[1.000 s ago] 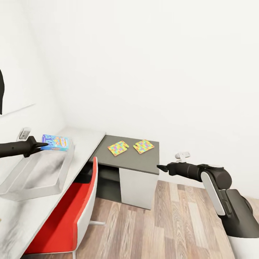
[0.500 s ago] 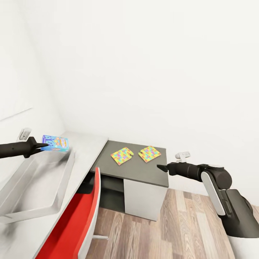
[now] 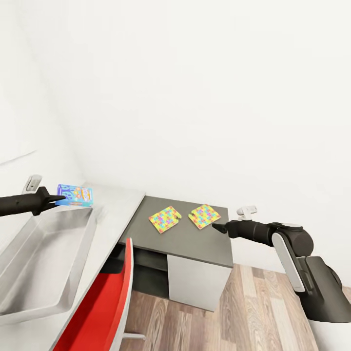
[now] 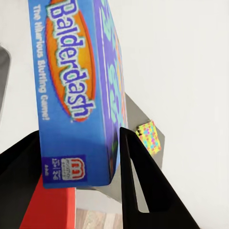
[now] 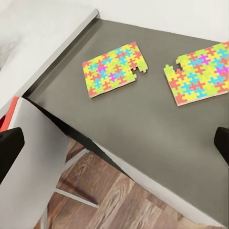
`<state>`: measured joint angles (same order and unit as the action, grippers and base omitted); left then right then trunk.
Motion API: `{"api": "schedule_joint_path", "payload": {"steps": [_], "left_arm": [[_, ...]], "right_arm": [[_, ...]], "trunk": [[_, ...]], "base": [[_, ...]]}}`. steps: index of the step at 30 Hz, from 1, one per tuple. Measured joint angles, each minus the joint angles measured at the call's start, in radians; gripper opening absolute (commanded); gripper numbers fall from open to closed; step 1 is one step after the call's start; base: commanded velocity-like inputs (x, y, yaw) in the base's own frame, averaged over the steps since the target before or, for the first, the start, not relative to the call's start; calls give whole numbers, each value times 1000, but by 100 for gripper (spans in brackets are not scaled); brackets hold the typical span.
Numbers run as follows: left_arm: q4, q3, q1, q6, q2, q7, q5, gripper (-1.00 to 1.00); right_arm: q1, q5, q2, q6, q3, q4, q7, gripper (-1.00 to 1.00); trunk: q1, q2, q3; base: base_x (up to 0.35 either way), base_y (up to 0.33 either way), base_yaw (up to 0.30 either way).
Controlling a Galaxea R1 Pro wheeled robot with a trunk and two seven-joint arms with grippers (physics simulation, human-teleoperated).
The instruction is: Put all the toys in the child's room - the three board games (two on the bed and one on the table), the two jigsaw puzzles on the table, and the tennis ball on the table - inside the toy box on the table in the child's room.
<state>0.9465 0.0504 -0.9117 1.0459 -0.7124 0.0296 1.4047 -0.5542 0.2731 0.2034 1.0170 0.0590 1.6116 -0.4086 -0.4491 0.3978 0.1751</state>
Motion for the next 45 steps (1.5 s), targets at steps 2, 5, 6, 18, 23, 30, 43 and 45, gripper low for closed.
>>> {"api": "schedule_joint_path", "payload": {"steps": [2, 5, 6, 18, 23, 30, 43, 45], "left_arm": [[0, -2, 3, 0, -4, 0, 5, -100], [1, -3, 4, 0, -7, 0, 7, -100], [1, -2, 5, 0, -8, 0, 6, -100], [-18, 8, 68, 0, -114, 20, 69, -100], [-58, 114, 65, 1, -169, 128, 80, -100], [-156, 286, 26, 1, -183, 340, 2, -100], [-185, 323, -55, 1, -130, 457, -38, -100], [-186, 322, -65, 1, -127, 470, -34, -100]], "right_arm": [[0, 0, -1, 0, -1, 0, 1, 100], [0, 0, -1, 0, 1, 0, 1, 100], [0, 0, -2, 0, 1, 0, 1, 100], [1, 0, -3, 0, 5, 0, 1, 100], [1, 0, -3, 0, 7, 0, 1, 100], [2, 2, -4, 4, 48, 0, 1, 100], [1, 0, -8, 9, 105, 0, 1, 100], [1, 0, -8, 9, 106, 0, 1, 100]], "trunk": [[0, 0, 0], [0, 0, 0], [0, 0, 0], [0, 0, 0], [0, 0, 0], [0, 0, 0], [0, 0, 4], [0, 0, 5]], "base": [[75, 0, 0], [170, 0, 0], [233, 0, 0], [64, 0, 0], [2, 0, 0], [0, 0, 0], [0, 0, 193], [0, 0, 283]]}}
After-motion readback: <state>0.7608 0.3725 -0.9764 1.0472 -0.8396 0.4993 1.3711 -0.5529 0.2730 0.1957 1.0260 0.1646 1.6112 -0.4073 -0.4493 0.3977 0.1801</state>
